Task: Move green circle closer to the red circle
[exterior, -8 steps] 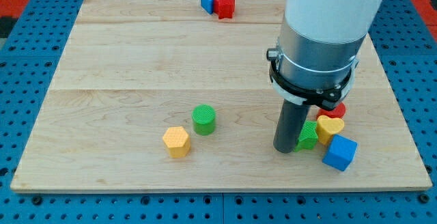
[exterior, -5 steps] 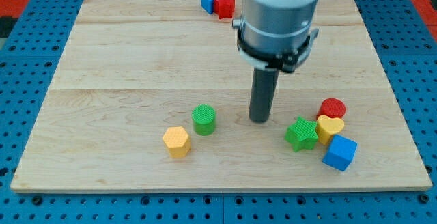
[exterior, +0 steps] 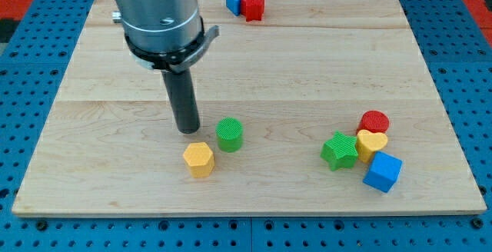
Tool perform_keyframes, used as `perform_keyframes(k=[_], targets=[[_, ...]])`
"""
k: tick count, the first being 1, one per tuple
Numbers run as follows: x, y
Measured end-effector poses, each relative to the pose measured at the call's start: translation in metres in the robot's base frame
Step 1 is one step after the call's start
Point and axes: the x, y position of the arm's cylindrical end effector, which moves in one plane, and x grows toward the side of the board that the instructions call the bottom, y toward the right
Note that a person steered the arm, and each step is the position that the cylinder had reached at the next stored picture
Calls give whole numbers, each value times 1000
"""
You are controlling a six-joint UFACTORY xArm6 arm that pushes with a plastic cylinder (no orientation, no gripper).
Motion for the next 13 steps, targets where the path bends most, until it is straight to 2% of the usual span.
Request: perform_keyframes(k=[3, 7, 13], targets=[[31, 23], [13, 45], [7, 178]])
